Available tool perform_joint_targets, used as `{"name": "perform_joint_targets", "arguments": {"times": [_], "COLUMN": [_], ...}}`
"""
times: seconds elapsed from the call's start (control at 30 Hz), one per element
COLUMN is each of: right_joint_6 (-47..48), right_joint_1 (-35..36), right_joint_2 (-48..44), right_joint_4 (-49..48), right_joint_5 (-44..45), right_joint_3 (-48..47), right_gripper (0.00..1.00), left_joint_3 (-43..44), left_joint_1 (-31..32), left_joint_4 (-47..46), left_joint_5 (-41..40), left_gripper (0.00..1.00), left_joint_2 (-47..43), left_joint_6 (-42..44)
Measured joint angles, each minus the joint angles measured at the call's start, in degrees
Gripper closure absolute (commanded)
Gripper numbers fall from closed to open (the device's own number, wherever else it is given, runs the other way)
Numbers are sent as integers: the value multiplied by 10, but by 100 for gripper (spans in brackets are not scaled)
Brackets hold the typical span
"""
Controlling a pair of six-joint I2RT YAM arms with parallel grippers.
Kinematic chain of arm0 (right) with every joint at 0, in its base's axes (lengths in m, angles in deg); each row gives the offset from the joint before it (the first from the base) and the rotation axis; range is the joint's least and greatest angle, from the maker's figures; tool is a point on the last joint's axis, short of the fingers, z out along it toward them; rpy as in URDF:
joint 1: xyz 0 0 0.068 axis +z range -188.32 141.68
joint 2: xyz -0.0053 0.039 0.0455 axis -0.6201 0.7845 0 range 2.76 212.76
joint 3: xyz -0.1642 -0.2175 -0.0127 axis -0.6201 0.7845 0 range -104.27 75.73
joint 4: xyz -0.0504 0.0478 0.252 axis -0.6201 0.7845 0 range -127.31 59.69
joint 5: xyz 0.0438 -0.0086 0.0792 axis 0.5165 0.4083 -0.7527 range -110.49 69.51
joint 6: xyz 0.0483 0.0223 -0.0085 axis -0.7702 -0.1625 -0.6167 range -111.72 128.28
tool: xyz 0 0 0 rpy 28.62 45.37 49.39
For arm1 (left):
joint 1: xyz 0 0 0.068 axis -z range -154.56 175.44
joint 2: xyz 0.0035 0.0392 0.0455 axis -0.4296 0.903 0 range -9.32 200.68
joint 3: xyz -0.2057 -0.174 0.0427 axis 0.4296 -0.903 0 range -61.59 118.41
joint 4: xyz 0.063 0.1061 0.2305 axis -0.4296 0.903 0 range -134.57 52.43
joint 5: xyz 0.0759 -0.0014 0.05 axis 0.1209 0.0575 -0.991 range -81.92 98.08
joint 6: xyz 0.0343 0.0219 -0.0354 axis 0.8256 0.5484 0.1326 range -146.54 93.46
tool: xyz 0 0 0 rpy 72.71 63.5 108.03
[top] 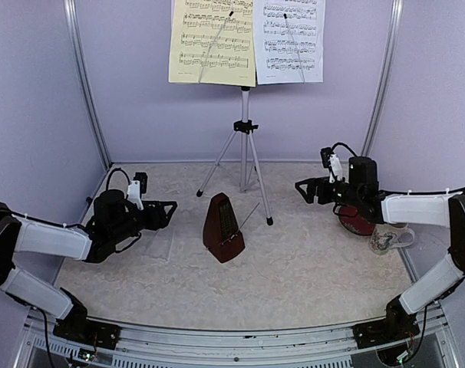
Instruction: Set up the instrument practice props
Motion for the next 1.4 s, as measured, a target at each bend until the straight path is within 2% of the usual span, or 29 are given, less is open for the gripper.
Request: {"name": "perform_joint_targets", "arguments": {"times": [0.1,0.17,0.4,0.5,0.67,0.73,0.87,1.07,1.4], "right_joint_6": [3,4,-2,-14,-60,-73,-90,-103,-106], "right_joint_1": [-2,-4,-35,-59,-116,-133,-159,-187,-195], "right_joint_2": [-5,-8,-39,-59,-105,-123,-162,-223,-259], "right_joint_4": [0,1,4,3,-22,-32,-44,-47,-43], "right_joint_5": [-10,-17,-59,-77,-109,-115,-123,-123,-109], "right_joint_3": [1,1,0,-2,7,15,45,110,149], "right_gripper": [0,0,0,0,0,0,0,0,0], "left_joint_3": [0,0,61,131,309,339,331,263,259], "left_joint_1": [-25,-38,-87,-108,-154,-170,-192,-217,-244], "left_joint_4": [7,19,154,232,412,449,495,514,521], "left_joint_5": [-3,-6,-41,-57,-94,-102,-99,-80,-76], "left_gripper": [15,2,1,1,1,1,1,1,1], "left_joint_2": [-33,-55,-124,-139,-126,-122,-121,-116,-107], "left_joint_6": [-4,-6,-20,-35,-54,-55,-56,-71,-79]}}
